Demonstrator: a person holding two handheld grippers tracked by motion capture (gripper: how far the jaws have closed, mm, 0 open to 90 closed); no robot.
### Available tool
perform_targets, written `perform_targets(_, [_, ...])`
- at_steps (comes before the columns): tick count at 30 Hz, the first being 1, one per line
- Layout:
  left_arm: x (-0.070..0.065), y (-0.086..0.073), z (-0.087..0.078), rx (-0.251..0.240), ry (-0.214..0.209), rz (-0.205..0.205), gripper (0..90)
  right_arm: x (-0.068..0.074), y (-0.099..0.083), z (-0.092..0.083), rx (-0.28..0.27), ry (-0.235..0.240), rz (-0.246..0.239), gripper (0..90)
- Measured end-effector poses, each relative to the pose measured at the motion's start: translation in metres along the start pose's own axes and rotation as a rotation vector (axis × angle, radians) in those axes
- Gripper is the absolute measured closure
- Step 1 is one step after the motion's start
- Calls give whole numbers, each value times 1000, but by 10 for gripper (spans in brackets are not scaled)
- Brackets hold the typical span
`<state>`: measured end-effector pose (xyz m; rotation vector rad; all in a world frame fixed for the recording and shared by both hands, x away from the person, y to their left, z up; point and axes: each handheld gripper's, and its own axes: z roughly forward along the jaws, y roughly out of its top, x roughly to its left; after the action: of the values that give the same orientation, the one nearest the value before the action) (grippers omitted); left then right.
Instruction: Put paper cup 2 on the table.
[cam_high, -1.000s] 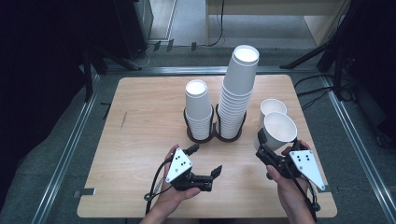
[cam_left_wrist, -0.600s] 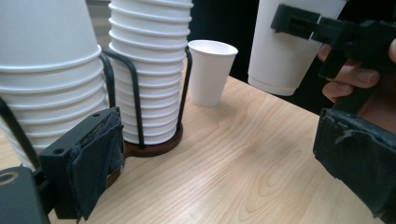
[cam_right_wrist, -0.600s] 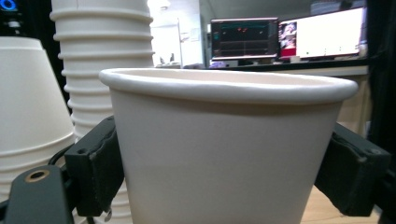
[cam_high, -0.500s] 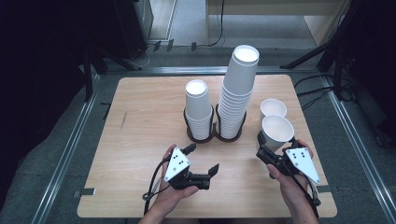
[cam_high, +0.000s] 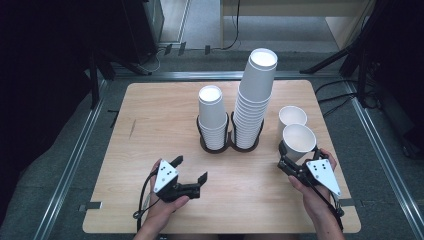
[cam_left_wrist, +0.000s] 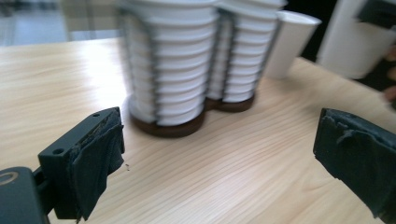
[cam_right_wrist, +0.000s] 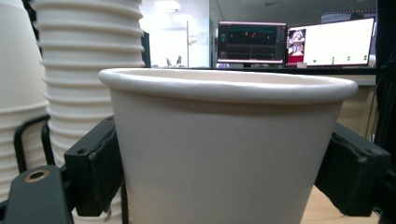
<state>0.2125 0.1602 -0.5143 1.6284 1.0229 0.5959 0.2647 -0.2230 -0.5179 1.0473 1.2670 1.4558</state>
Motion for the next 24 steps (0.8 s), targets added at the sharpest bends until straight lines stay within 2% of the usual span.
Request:
perform_targets(1, [0, 0, 0, 0, 0, 0, 21, -1, -1, 0, 7, 0, -2, 135])
perform_targets(3, [19, -8, -11, 8, 55, -30, 21, -4, -4, 2, 13, -2, -9, 133])
perform_targets(4, [19, -8, -11, 8, 55, -30, 21, -4, -4, 2, 13, -2, -9, 133])
perform_targets(5, [30, -12, -19, 9, 82, -52, 21, -6, -7, 3, 21, -1, -10, 132])
perform_targets(12, [50, -26, -39, 36, 139, -63, 21, -5, -15, 5, 57, 24, -28, 130])
perform_targets(14, [55, -30, -44, 41, 157, -70, 21, -1, -18, 4, 82, 63, -68, 129])
perform_targets(16, [62, -33, -49, 46, 178, -77, 21, 1, -21, 5, 95, 83, -95, 129])
perform_targets(18, [68, -34, -53, 46, 200, -82, 21, 1, -24, 7, 112, 79, -96, 128])
perform_targets(21, [80, -37, -62, 39, 241, -112, 21, -1, -30, 10, 145, 63, -87, 128])
perform_targets(24, [86, -38, -67, 41, 262, -112, 21, -3, -32, 12, 161, 48, -82, 128])
